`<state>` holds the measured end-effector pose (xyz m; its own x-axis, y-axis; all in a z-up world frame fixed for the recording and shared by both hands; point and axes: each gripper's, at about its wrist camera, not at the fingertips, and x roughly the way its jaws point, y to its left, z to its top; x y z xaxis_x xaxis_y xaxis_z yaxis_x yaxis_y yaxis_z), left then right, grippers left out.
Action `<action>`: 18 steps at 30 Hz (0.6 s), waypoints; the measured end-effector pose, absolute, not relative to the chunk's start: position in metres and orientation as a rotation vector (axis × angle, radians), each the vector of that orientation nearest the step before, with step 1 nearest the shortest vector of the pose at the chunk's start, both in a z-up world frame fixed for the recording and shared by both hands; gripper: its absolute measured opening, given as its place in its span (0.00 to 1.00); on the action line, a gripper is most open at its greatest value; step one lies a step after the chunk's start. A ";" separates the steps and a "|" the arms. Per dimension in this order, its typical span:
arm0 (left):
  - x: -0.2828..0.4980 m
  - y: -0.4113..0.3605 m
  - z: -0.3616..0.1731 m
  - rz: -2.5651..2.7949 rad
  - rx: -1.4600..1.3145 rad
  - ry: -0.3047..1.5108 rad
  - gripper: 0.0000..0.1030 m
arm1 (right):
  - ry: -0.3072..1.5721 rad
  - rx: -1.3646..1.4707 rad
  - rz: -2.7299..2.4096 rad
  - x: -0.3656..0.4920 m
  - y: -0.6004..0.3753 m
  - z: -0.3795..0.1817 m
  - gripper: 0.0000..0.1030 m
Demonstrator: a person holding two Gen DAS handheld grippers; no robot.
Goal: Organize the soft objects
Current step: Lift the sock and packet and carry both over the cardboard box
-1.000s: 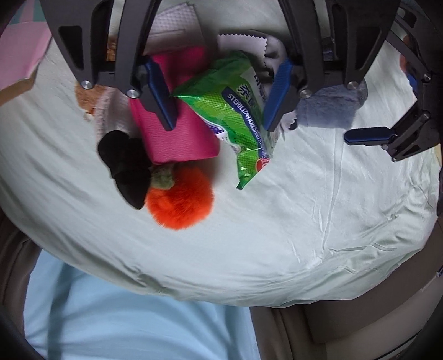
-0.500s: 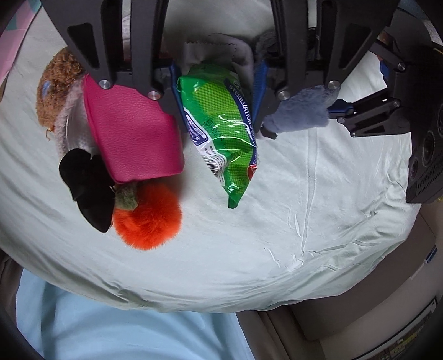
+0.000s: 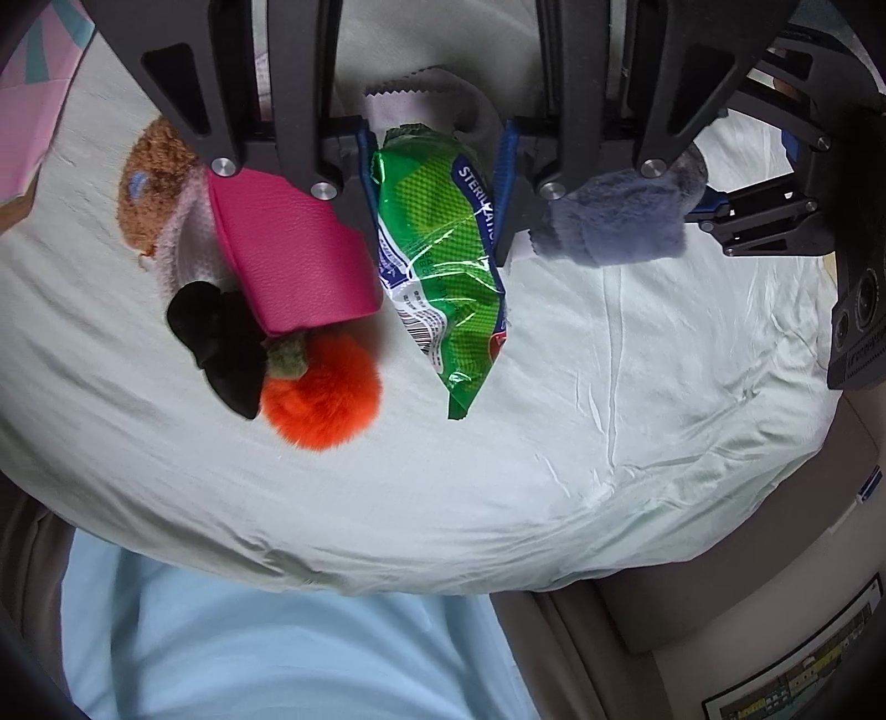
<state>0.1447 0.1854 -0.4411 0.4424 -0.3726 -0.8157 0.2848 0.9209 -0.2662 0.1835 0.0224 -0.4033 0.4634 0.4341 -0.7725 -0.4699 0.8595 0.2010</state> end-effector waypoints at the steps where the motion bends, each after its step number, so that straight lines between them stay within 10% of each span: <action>1: 0.143 0.187 -0.435 -0.404 -0.095 1.030 0.42 | 0.932 -0.037 0.549 0.182 0.021 -0.398 0.29; 18: 0.122 0.157 -0.270 -0.363 -0.106 0.889 0.42 | 0.825 0.113 0.337 0.122 -0.072 -0.250 0.29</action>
<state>0.1218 0.1568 -0.2705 0.5735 -0.3528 -0.7393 0.2657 0.9338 -0.2395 0.1223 -0.0725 -0.2496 0.6292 0.3369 -0.7004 -0.2498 0.9410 0.2282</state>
